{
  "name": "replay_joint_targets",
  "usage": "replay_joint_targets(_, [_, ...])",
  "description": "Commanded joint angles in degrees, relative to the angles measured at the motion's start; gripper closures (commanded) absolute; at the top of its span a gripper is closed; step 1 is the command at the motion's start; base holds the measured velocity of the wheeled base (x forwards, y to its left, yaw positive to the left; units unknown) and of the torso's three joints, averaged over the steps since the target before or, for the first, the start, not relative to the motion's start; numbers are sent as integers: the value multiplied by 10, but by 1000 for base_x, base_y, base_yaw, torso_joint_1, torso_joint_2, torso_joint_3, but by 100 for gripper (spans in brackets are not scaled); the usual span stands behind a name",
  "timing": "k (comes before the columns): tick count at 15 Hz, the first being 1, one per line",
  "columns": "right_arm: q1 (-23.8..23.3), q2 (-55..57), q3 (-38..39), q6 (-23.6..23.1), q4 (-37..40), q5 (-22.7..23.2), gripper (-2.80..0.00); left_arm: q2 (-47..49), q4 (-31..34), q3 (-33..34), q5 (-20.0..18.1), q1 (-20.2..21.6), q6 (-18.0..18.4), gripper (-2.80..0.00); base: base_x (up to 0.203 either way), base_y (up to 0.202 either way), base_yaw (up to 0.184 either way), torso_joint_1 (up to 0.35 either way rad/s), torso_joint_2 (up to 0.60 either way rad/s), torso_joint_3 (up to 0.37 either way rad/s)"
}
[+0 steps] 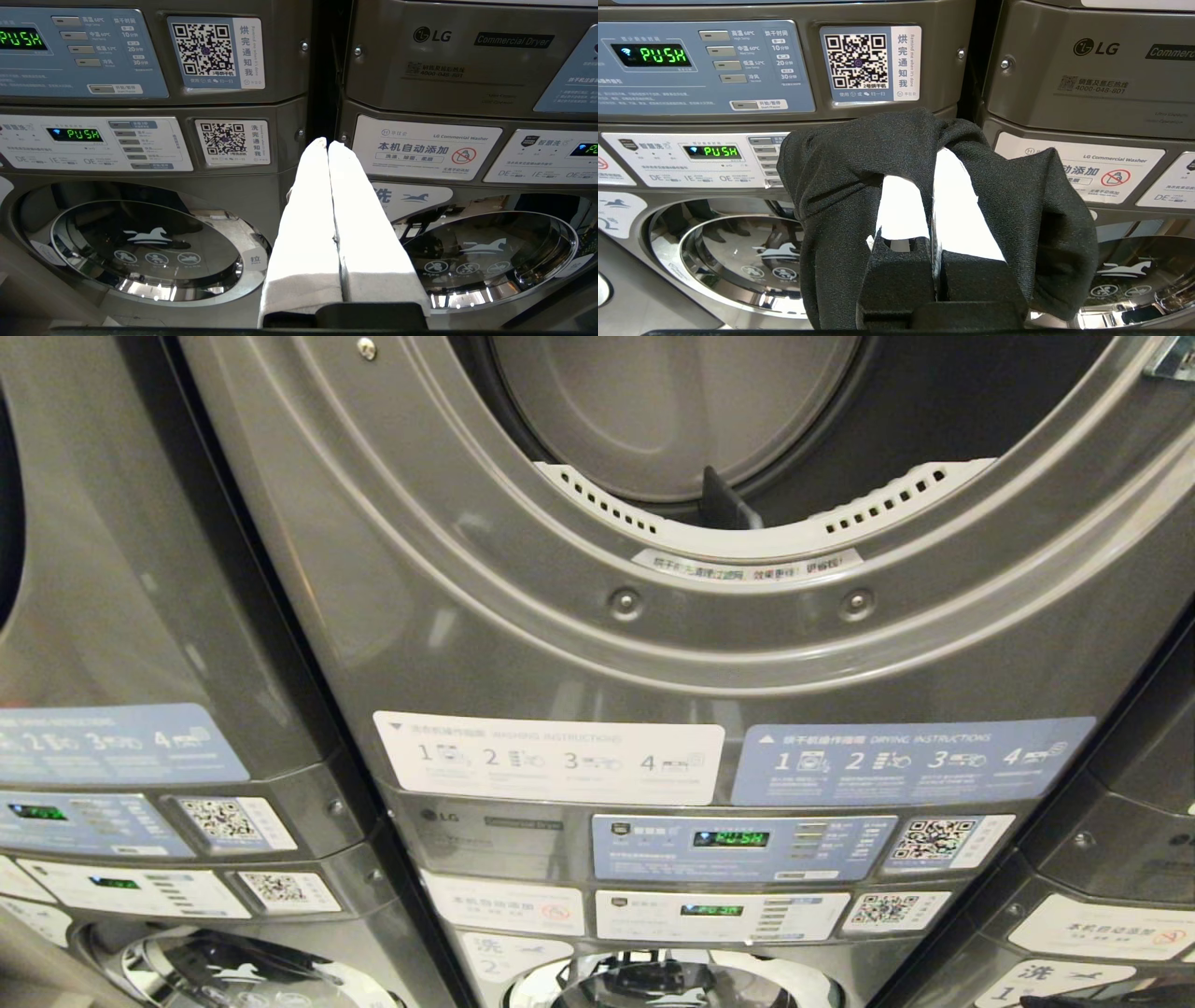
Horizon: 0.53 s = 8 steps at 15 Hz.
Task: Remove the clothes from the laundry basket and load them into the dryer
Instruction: Put the clothes in the dryer
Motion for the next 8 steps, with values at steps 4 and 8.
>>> replay_joint_targets(4, [0,0,0,1,0,0,0,0,0,0,0,0,0,0,0,0,0,62,-119,-58])
replay_joint_targets(8, [0,0,0,1,0,0,0,0,0,0,0,0,0,0,0,0,0,60,-107,-63])
